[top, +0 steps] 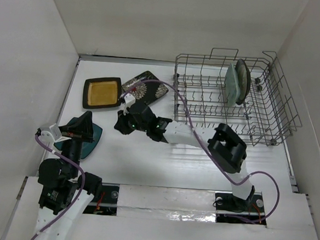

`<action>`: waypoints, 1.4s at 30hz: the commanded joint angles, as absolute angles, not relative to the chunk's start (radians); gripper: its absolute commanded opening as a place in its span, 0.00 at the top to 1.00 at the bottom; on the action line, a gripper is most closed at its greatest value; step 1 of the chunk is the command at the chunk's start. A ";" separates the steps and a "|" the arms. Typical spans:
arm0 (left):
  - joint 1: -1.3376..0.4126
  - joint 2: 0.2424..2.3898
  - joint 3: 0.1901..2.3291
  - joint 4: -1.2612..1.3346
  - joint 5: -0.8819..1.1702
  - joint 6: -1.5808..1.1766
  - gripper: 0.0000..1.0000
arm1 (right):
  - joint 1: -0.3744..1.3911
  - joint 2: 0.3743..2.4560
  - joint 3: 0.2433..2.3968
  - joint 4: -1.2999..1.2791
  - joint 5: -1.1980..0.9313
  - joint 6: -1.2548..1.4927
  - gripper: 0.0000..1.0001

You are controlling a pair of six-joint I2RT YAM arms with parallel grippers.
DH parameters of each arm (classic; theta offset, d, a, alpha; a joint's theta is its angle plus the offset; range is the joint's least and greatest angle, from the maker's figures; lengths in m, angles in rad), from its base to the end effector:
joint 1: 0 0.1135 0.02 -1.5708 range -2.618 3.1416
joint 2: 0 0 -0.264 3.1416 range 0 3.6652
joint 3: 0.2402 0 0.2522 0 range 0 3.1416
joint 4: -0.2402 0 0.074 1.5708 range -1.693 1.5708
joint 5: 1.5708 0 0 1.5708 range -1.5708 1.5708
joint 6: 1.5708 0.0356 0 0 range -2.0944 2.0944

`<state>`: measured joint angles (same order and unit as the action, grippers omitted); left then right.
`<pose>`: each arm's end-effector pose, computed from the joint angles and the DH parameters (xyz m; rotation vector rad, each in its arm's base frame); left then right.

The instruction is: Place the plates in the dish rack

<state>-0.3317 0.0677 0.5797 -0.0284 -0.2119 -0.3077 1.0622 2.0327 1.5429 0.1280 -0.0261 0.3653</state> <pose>0.0375 -0.0050 0.3543 -0.1792 1.0954 -0.4581 0.2351 0.4237 0.2487 -0.7207 1.9296 0.9518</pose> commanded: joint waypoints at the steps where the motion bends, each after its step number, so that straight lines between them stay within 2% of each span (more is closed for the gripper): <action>1: -0.328 0.057 0.587 0.008 -0.239 -0.307 0.99 | 1.063 2.089 1.621 0.290 -0.159 0.540 0.77; 2: -0.328 0.066 0.589 0.006 -0.239 -0.307 0.98 | 1.072 2.145 1.641 0.288 -0.178 0.549 0.68; 5: -0.328 0.083 0.592 0.003 -0.239 -0.304 0.97 | 1.081 2.227 1.726 0.281 -0.207 0.586 0.54; 11: -0.328 0.087 0.591 0.002 -0.247 -0.302 0.95 | 1.081 2.390 1.885 0.233 -0.181 0.647 0.46; 20: -0.328 0.092 0.594 0.002 -0.245 -0.298 0.95 | 1.081 2.572 2.078 0.140 -0.189 0.715 0.43; 39: -0.328 0.072 0.594 0.005 -0.232 -0.293 0.94 | 1.062 2.706 2.157 0.202 -0.351 0.807 0.41; 40: -0.328 0.072 0.594 0.005 -0.229 -0.295 0.94 | 1.052 2.709 2.157 0.212 -0.359 0.814 0.42; 42: -0.328 0.071 0.594 0.005 -0.227 -0.295 0.94 | 1.042 2.721 2.166 0.215 -0.374 0.825 0.54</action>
